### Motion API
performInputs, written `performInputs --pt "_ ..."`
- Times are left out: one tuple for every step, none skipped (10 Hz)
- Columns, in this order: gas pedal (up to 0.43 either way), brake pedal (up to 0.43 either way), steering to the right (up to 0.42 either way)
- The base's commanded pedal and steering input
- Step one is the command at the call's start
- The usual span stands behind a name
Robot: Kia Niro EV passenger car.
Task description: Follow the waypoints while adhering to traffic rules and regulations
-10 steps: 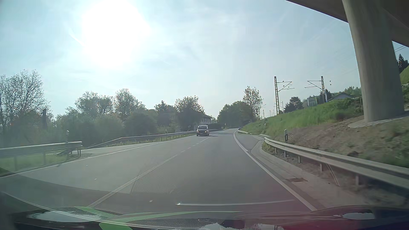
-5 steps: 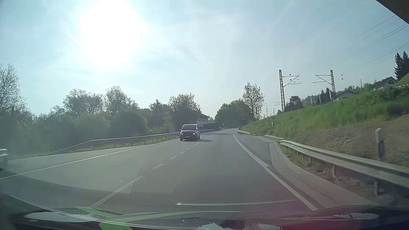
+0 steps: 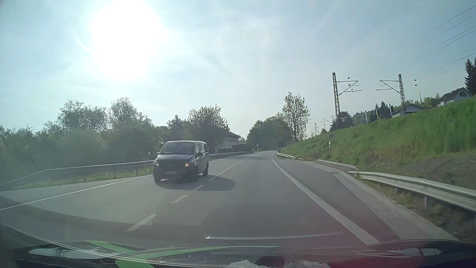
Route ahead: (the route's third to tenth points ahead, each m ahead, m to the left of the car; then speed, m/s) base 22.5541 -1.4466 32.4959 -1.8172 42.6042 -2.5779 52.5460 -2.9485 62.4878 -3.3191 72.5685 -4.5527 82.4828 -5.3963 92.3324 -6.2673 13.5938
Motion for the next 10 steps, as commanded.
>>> performInputs --pt "0.11 0.0 0.005" --pt "0.11 0.0 0.006" --pt "0.11 0.0 0.006" --pt "0.11 0.0 0.006" --pt "0.11 0.0 0.006" --pt "0.11 0.0 0.006" --pt "0.11 0.0 0.006" --pt "0.11 0.0 0.006" --pt "0.11 0.0 0.006" --pt "0.11 0.0 0.006"
